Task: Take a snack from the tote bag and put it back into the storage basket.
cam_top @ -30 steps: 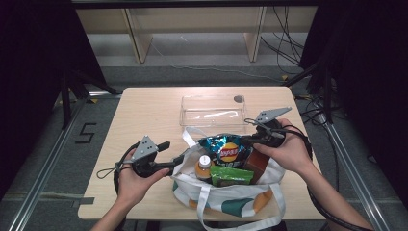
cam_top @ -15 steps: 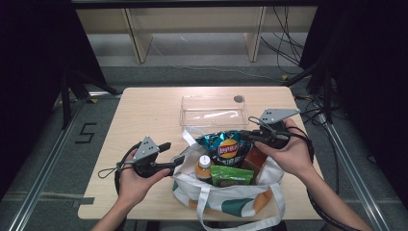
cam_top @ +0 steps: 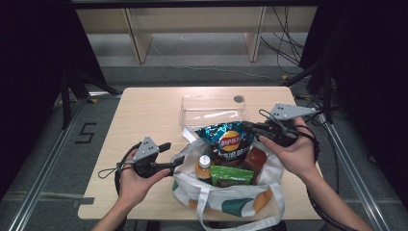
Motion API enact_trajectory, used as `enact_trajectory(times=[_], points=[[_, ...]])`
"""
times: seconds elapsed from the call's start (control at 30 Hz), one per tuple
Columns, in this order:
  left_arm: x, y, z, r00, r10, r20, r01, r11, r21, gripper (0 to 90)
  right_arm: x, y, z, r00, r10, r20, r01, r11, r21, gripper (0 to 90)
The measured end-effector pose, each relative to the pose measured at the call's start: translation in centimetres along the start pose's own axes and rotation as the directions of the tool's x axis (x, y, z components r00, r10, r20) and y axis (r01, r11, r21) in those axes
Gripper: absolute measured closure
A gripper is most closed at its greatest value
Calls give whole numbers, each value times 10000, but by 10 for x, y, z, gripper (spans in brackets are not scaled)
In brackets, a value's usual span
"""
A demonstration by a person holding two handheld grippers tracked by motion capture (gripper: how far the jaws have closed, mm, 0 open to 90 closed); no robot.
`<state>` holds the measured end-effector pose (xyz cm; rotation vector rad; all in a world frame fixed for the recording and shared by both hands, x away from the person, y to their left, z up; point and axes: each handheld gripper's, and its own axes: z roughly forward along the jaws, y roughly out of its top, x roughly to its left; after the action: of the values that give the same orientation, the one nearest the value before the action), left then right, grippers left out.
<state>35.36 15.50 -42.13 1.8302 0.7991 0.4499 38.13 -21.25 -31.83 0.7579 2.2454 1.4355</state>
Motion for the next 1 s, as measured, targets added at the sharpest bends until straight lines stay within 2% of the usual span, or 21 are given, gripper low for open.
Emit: enact_trajectory(times=[0.03,0.07,0.17,0.2,0.27,0.33,0.4,0.53,0.63,0.73,0.77,0.83,0.87,0.97,1.0], points=[[0,0,0,10000,-9,-2,9,10000,-2,301,0,1,0,9999,-14,146,18,9995,-306,900],[0,0,0,10000,22,10,-22,10000,6,301,-1,2,-3,9999,-106,108,109,9995,-304,900],[0,0,0,10000,1,-10,-1,10000,17,301,0,5,-6,9995,284,118,-276,9977,-621,900],[0,0,0,10000,-2,-7,2,10000,17,301,-2,6,-7,9998,107,152,-95,9973,-723,900],[0,0,0,10000,-11,-16,11,10000,11,301,-2,8,-9,9993,363,71,-357,9968,-714,900],[0,0,0,10000,-12,-21,12,10000,9,301,-3,9,-11,9996,213,167,-198,9962,-849,900],[0,0,0,10000,-22,-20,22,10000,-30,301,-3,11,-11,9993,362,101,-350,9945,-992,900],[0,0,0,10000,-36,-34,36,10000,-81,301,-4,13,-13,9993,201,312,-158,9912,-1315,900],[0,0,-1,10000,-39,-33,39,9999,-100,301,-2,16,-14,9985,483,257,-445,9905,-1301,900],[0,0,-1,10000,-65,-19,65,9999,-115,300,-3,19,-16,9992,285,266,-241,9882,-1511,900],[-1,0,0,10000,-85,-32,85,9999,-98,300,-2,20,-16,9986,476,236,-432,9860,-1610,900],[-1,-1,0,10000,-87,-22,87,9999,-92,300,-3,22,-18,9988,277,410,-200,9838,-1780,900],[-1,-1,0,10000,-55,1,55,9999,-91,300,-3,23,-18,9982,433,415,-349,9820,-1855,900],[-1,-1,0,9999,-103,-18,103,9999,-99,299,-4,26,-20,9986,283,457,-182,9780,-2076,900],[-1,-1,0,9999,-106,-16,106,9999,-115,299,-4,26,-20,9987,392,339,-313,9778,-2074,900]])
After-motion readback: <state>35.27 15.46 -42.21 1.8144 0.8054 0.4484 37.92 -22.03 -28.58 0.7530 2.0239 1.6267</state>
